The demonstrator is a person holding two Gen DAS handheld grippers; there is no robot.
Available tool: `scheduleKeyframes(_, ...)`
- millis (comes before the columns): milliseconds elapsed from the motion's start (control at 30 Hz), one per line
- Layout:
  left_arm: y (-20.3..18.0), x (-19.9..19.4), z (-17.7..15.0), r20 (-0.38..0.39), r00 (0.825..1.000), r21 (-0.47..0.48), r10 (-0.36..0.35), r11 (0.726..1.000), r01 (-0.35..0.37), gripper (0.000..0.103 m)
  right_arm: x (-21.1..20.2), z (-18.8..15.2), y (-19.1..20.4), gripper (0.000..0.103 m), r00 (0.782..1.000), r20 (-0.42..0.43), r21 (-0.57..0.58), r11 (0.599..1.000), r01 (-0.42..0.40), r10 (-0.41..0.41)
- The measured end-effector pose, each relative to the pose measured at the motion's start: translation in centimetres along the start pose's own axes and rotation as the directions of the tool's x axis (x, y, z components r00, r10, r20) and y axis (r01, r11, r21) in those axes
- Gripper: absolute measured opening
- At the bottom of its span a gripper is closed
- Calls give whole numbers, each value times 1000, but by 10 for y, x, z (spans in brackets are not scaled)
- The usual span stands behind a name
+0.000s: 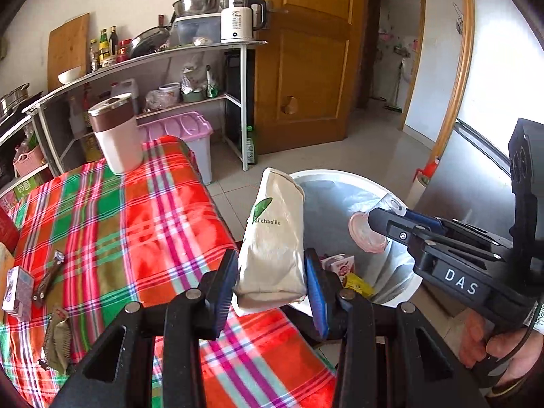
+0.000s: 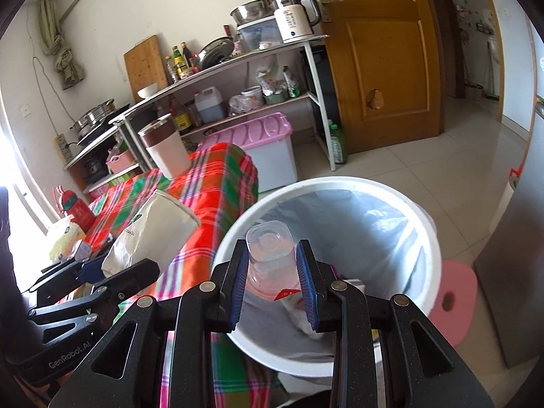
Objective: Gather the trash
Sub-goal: 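Carry the clear cup and beige pouch with both tools over the bin, then open both tools, releasing the cup and pouch into the bin, then move both tools back over the table toward the remaining trash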
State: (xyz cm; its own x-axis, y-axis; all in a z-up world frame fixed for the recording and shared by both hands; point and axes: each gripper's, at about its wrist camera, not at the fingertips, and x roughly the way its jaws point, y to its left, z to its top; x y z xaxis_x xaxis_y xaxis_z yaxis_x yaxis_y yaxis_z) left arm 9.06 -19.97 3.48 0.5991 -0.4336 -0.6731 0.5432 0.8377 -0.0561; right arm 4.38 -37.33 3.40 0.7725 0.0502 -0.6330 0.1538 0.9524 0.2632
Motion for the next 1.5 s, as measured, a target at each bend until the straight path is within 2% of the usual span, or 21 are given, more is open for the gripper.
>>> scheduleKeyframes(267, -25, 24, -1, -41, 999, 23, -23, 999, 24, 41, 13, -6, -27, 30, 996, -45, 10, 997, 72, -72)
scheduleKeyframes(633, -32, 45, -2, -85, 996, 9, -37, 999, 38, 41, 31, -10, -45, 31, 983, -84, -25, 987, 161, -163)
scheduleKeyframes(700, -32, 46, -2, -89, 995, 4, -41, 999, 42, 42, 32, -11, -47, 31, 983, -88, -21, 987, 159, -161)
scheduleKeyframes(833, -31, 45, -3, -90, 995, 4, -32, 999, 33, 51, 30, -12, -46, 33, 983, -93, -24, 987, 157, -158)
scheduleKeyframes(900, -29, 43, -3, -86, 996, -2, -35, 999, 35, 54, 30, -12, -44, 46, 982, -92, -28, 986, 164, -166)
scheduleKeyframes(933, -28, 42, -2, -84, 996, -3, -30, 1000, 30, 56, 30, -12, -44, 47, 982, -93, -25, 986, 165, -167)
scheduleKeyframes(1200, -16, 28, -2, -54, 998, -19, -22, 1000, 21, 61, 22, -12, -35, 48, 984, -83, -22, 988, 155, -156)
scheduleKeyframes(1500, 21, 2, -14, -23, 999, -80, 26, 996, -28, 62, 15, -12, -5, 48, 992, -58, -46, 993, 106, -109)
